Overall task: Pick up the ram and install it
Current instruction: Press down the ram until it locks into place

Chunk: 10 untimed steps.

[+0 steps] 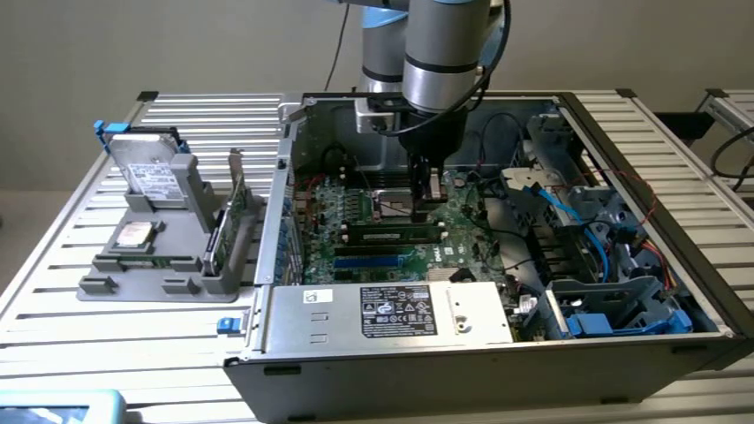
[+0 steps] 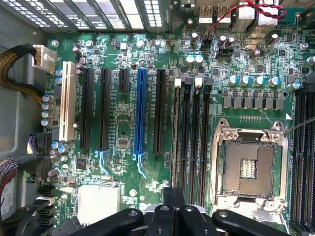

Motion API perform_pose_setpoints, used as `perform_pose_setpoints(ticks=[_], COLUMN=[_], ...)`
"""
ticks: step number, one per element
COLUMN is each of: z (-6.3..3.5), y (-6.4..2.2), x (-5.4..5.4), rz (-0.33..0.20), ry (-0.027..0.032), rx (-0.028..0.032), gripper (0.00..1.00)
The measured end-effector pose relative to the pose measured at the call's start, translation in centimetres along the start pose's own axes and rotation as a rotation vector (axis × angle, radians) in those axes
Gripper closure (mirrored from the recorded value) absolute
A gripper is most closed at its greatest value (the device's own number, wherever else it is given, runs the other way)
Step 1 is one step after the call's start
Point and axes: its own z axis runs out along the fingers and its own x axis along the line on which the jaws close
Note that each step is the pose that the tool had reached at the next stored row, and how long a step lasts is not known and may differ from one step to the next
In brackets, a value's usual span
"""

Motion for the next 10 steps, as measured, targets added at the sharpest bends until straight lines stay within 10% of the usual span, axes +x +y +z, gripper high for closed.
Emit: perform_pose_setpoints(ticks=[10], z=[0.35], y=[-0.54], x=[-0.02], rz=[0.044], ry=[-0.0017], rx=[-0.0039], gripper=[0.89])
